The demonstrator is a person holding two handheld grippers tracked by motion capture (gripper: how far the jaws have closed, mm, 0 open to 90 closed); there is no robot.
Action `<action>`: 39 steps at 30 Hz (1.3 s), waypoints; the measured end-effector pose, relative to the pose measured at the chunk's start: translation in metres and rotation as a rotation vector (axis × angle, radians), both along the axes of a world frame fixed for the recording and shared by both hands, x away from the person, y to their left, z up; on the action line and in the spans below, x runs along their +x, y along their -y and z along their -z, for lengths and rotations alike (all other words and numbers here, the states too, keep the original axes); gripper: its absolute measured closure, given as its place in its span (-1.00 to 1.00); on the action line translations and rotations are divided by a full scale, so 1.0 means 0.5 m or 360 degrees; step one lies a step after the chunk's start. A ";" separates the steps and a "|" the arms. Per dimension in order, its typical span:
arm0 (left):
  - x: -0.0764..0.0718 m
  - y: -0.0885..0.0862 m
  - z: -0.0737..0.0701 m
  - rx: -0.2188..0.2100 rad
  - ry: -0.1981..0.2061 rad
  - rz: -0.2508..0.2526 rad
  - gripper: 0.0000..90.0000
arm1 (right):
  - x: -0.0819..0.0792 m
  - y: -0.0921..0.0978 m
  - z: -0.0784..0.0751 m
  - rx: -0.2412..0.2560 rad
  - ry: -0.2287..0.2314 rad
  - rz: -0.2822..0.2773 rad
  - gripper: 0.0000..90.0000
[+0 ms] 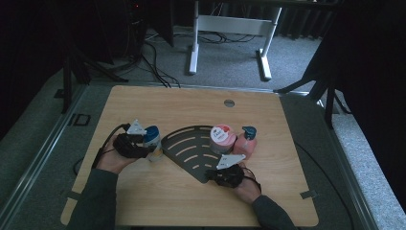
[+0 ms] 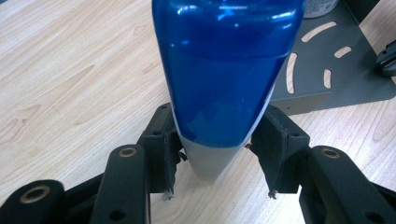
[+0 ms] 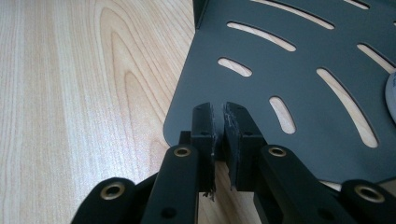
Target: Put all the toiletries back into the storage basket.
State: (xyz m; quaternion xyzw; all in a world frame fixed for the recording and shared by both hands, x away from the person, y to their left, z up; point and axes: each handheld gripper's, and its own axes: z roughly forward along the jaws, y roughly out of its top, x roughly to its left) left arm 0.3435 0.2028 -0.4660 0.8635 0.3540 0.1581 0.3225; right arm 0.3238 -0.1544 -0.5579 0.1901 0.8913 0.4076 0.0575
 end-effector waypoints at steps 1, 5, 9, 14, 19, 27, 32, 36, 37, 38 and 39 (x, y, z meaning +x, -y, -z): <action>0.000 0.001 -0.001 0.0001 -0.0004 0.0000 0.16 | 0.000 0.000 0.000 0.0000 0.0000 0.0000 0.83; 0.003 0.003 -0.005 0.0014 -0.0007 0.0008 0.15 | 0.000 0.000 0.000 -0.0001 0.0000 -0.0001 0.83; 0.006 0.005 -0.009 0.0029 -0.0016 0.0016 0.15 | 0.001 0.000 0.000 0.0000 -0.0002 -0.0001 0.83; 0.010 0.006 -0.013 0.0035 -0.0036 0.0025 0.16 | 0.001 0.000 0.000 0.0001 -0.0002 0.0000 0.83; 0.013 0.008 -0.018 0.0040 -0.0053 0.0030 0.16 | 0.001 0.000 0.000 0.0002 -0.0005 0.0000 0.83; 0.020 0.011 -0.027 0.0041 -0.0073 0.0037 0.15 | 0.001 0.000 0.000 0.0003 -0.0008 0.0000 0.83; 0.023 0.013 -0.032 0.0034 -0.0078 0.0033 0.15 | 0.001 0.000 0.000 0.0004 -0.0009 0.0000 0.83; 0.025 0.016 -0.039 0.0030 -0.0069 0.0037 0.14 | 0.002 0.001 0.000 0.0005 -0.0010 -0.0001 0.83; 0.026 0.018 -0.041 0.0027 -0.0065 0.0035 0.14 | 0.002 0.000 0.000 0.0005 -0.0010 -0.0001 0.83; 0.027 0.019 -0.043 0.0029 -0.0062 0.0037 0.14 | 0.002 0.000 0.000 0.0006 -0.0011 -0.0001 0.83; 0.028 0.020 -0.045 0.0031 -0.0059 0.0037 0.14 | 0.002 0.000 0.000 0.0005 -0.0010 -0.0001 0.83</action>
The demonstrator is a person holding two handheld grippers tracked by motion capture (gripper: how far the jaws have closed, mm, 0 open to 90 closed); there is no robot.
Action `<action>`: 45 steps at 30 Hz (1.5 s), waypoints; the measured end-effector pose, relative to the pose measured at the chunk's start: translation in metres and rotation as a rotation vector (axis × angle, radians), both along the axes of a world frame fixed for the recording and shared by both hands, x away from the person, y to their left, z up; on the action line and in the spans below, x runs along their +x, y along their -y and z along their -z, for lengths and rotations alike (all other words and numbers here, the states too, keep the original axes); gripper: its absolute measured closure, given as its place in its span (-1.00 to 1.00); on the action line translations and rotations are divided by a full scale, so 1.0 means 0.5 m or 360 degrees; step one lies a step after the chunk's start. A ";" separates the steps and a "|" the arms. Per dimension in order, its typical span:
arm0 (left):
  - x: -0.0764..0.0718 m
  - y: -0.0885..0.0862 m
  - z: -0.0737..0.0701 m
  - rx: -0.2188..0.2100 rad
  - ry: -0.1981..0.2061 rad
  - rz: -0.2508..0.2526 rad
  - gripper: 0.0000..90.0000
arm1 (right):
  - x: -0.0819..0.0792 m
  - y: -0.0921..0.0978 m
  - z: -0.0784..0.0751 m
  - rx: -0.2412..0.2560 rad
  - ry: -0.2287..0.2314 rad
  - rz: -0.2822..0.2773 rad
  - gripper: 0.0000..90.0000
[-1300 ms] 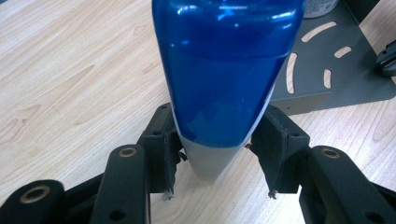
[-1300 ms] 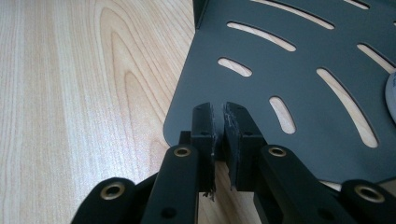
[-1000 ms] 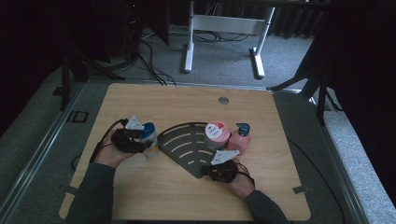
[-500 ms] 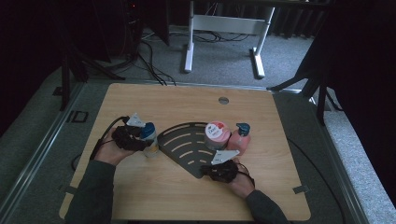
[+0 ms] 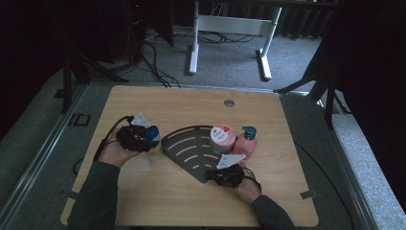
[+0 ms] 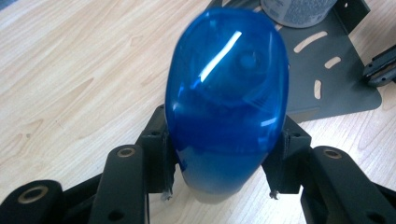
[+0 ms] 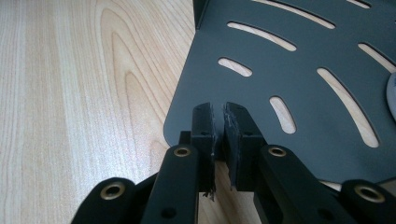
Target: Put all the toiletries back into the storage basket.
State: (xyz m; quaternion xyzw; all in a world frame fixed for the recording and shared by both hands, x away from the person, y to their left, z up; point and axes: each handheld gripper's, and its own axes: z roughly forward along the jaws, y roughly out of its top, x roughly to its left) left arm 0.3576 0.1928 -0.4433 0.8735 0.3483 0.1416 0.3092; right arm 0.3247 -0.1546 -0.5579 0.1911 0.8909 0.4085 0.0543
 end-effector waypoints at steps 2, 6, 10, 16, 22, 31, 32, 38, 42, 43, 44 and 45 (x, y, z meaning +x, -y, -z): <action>0.002 0.002 -0.003 -0.0009 0.0007 0.0002 0.14 | 0.000 0.000 0.000 0.0000 0.0000 0.0000 0.83; 0.006 0.007 -0.007 -0.0008 0.0007 0.0004 0.14 | 0.000 0.000 0.000 0.0000 0.0000 0.0000 0.83; 0.011 0.012 -0.006 0.0008 -0.0004 0.0009 0.14 | 0.000 0.000 0.000 -0.0001 0.0001 -0.0001 0.83; 0.021 0.018 -0.001 0.0034 -0.0044 0.0015 0.14 | 0.000 0.000 0.000 -0.0001 0.0001 0.0000 0.83; 0.029 0.024 0.003 0.0065 -0.0069 0.0025 0.13 | 0.000 0.000 0.000 -0.0001 0.0000 -0.0002 0.83; 0.038 0.030 0.011 0.0085 -0.0105 0.0034 0.13 | 0.000 0.000 0.000 -0.0001 0.0000 -0.0003 0.83; 0.039 0.030 0.012 0.0088 -0.0106 0.0038 0.13 | 0.000 0.000 0.000 -0.0002 0.0000 -0.0003 0.83; 0.044 0.033 0.016 0.0103 -0.0123 0.0045 0.13 | 0.000 0.000 0.000 -0.0002 0.0001 -0.0003 0.83; 0.047 0.035 0.017 0.0112 -0.0138 0.0049 0.13 | 0.000 0.000 0.000 -0.0001 -0.0001 -0.0003 0.83; 0.047 0.036 0.017 0.0119 -0.0142 0.0052 0.13 | 0.000 0.000 0.000 -0.0002 0.0000 -0.0003 0.83; 0.048 0.036 0.017 0.0122 -0.0145 0.0053 0.13 | 0.000 0.000 0.000 -0.0002 0.0000 -0.0003 0.83; 0.048 0.037 0.017 0.0124 -0.0150 0.0052 0.13 | 0.000 0.000 0.000 -0.0001 -0.0001 -0.0003 0.83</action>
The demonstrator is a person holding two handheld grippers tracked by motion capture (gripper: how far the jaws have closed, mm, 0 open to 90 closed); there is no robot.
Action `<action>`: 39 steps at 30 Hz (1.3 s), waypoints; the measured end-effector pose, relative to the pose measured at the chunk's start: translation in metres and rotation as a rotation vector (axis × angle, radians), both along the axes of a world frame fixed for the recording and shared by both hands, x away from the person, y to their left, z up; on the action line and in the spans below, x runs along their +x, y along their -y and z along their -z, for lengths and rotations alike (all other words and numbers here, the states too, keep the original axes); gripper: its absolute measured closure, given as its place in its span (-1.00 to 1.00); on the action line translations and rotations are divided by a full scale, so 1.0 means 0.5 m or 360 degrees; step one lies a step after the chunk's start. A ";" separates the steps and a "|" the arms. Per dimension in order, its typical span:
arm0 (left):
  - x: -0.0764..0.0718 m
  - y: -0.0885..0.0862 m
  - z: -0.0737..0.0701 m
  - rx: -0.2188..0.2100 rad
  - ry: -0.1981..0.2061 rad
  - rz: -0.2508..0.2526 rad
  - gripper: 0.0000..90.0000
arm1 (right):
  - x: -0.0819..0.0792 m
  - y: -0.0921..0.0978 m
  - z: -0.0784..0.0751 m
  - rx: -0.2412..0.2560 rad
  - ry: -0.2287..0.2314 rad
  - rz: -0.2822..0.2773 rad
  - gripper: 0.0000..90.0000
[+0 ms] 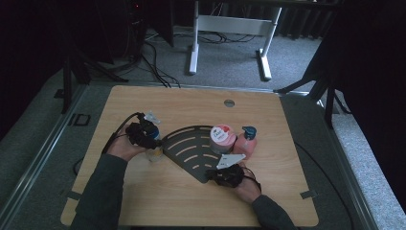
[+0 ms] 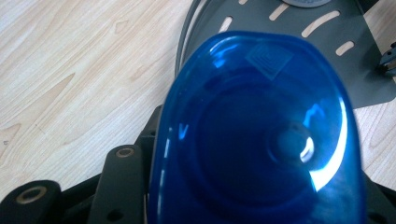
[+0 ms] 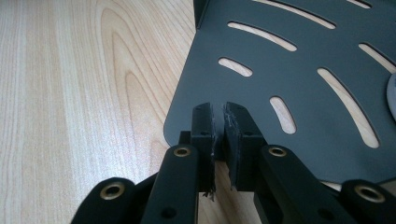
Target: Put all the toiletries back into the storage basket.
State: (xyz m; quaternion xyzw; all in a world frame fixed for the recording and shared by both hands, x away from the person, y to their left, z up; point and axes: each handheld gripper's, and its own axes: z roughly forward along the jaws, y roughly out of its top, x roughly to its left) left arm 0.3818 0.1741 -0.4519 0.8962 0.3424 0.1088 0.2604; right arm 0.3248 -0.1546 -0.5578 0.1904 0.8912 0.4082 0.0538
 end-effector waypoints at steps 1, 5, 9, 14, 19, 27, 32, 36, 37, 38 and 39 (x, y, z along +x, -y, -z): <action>0.001 0.000 0.000 0.0009 -0.0003 0.0005 0.13 | 0.000 0.000 0.000 0.0000 0.0000 0.0000 0.83; 0.003 0.002 0.000 0.0019 -0.0013 0.0012 0.14 | 0.000 0.000 0.000 0.0001 -0.0001 0.0000 0.83; 0.005 0.004 0.000 0.0024 -0.0027 0.0017 0.16 | 0.000 0.000 0.000 0.0001 0.0000 0.0000 0.83; 0.005 0.003 -0.001 0.0023 -0.0040 0.0015 0.19 | 0.000 0.000 0.000 0.0001 -0.0001 0.0000 0.83; 0.004 0.004 -0.002 0.0031 -0.0045 0.0005 0.20 | 0.000 0.000 0.000 0.0003 -0.0002 0.0000 0.83; 0.000 -0.002 -0.003 0.0028 -0.0056 -0.0020 0.21 | 0.000 0.000 0.000 0.0003 -0.0004 0.0000 0.83; -0.004 -0.007 -0.003 0.0025 -0.0058 -0.0023 0.20 | 0.000 0.000 0.000 0.0005 -0.0005 0.0000 0.83; -0.006 -0.010 -0.002 0.0016 -0.0055 -0.0012 0.20 | 0.000 0.000 0.000 0.0006 -0.0005 0.0001 0.83; -0.007 -0.011 -0.002 0.0010 -0.0055 -0.0015 0.19 | 0.000 0.001 0.000 0.0007 -0.0007 0.0000 0.83; -0.008 -0.012 -0.001 -0.0001 -0.0051 -0.0017 0.19 | 0.000 0.001 0.000 0.0007 -0.0007 0.0000 0.83; -0.008 -0.014 -0.001 -0.0005 -0.0052 -0.0013 0.18 | 0.000 0.001 0.000 0.0006 -0.0006 0.0000 0.83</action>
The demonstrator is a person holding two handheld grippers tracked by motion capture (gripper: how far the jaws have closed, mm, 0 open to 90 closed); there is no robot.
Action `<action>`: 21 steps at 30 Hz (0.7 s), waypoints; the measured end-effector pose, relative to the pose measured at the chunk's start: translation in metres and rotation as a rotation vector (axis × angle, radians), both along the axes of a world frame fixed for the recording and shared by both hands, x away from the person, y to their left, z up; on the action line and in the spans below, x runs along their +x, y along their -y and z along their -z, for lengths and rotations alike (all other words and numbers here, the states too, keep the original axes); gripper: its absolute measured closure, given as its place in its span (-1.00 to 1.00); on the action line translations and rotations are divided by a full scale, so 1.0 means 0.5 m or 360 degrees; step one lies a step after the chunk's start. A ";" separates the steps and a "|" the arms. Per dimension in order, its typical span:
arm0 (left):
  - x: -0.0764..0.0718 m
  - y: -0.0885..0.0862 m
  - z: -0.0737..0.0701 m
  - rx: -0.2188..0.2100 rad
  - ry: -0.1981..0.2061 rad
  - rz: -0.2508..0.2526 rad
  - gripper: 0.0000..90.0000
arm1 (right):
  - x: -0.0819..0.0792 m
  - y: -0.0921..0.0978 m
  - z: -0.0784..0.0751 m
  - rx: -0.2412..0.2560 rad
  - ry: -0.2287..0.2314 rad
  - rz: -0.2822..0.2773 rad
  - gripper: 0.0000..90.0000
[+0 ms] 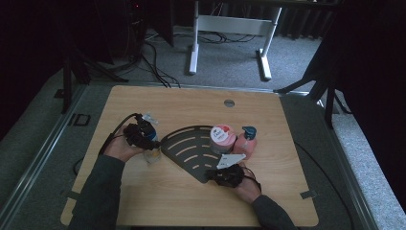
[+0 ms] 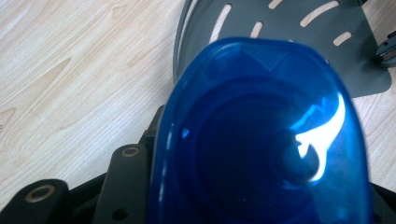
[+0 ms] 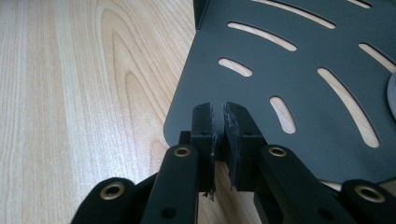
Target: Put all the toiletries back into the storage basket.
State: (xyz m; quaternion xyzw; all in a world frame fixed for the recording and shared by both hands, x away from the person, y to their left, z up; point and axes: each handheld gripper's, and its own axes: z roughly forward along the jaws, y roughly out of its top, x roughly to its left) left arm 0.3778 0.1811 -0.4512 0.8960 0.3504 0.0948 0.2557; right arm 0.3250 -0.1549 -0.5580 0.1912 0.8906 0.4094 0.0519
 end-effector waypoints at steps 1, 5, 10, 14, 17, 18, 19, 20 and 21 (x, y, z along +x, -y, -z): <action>-0.001 -0.002 0.000 -0.0013 0.0001 -0.0003 0.16 | 0.000 0.000 0.000 0.0001 -0.0001 0.0001 0.83; -0.005 -0.009 -0.001 -0.0009 0.0002 -0.0017 0.07 | 0.000 0.000 0.000 0.0002 -0.0001 0.0001 0.83; -0.007 -0.011 -0.002 0.0007 -0.0013 -0.0012 0.09 | 0.000 0.000 0.000 0.0002 -0.0001 0.0000 0.83; -0.004 -0.006 0.003 0.0044 -0.0036 0.0002 0.12 | 0.000 0.000 0.000 0.0002 -0.0001 0.0000 0.83; -0.003 -0.003 0.004 0.0057 -0.0050 0.0003 0.16 | 0.000 0.000 0.000 0.0002 -0.0001 0.0000 0.83; -0.002 -0.001 0.003 0.0069 -0.0054 0.0007 0.17 | 0.000 0.000 0.000 0.0002 -0.0001 0.0000 0.83; -0.002 0.000 0.002 0.0085 -0.0056 0.0012 0.18 | 0.000 0.000 0.000 0.0002 -0.0001 0.0000 0.83; -0.001 0.003 0.001 0.0098 -0.0060 0.0012 0.18 | 0.000 0.000 0.000 0.0002 -0.0002 0.0000 0.83; -0.001 0.004 0.000 0.0110 -0.0064 0.0011 0.19 | 0.000 0.000 0.000 0.0002 -0.0001 0.0000 0.83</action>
